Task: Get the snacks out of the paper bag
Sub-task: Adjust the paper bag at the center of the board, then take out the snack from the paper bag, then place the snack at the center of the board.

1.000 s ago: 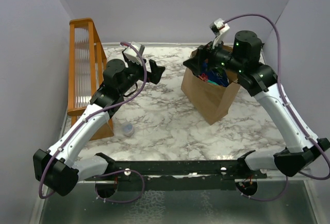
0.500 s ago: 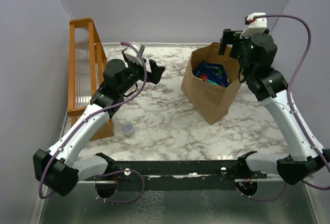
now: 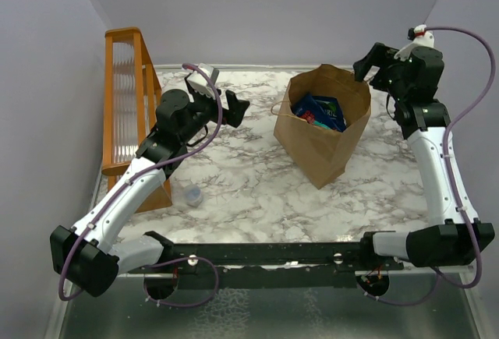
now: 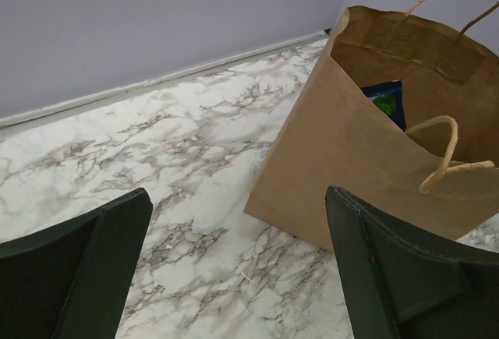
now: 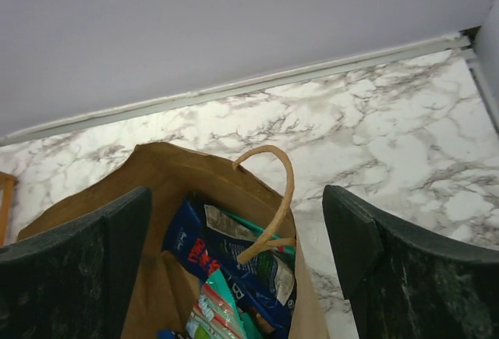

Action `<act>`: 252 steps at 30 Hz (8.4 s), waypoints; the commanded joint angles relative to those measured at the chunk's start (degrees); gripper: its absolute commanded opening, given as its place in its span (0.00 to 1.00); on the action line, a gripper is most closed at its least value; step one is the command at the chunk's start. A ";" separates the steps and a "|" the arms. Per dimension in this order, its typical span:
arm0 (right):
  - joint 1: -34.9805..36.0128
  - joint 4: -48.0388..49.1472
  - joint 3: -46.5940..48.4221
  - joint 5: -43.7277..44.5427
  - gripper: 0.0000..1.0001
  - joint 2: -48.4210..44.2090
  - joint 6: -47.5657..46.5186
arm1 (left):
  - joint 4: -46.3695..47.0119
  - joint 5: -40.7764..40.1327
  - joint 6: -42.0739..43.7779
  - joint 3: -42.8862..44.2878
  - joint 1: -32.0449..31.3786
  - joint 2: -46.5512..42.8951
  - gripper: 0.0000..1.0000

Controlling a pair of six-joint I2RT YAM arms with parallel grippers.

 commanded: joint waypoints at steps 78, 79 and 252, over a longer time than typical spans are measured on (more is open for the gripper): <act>11.08 17.03 2.94 -80.71 0.04 9.61 10.83 | 8.58 1.34 -31.91 -11.46 -17.26 -4.12 0.83; 11.08 11.50 3.54 -78.62 0.04 7.97 6.16 | 8.53 0.35 -31.43 -11.44 -18.25 -3.95 0.83; 11.05 14.81 -17.34 -25.00 0.04 -18.68 -1.47 | -25.68 -4.37 -10.53 58.26 10.16 58.86 0.00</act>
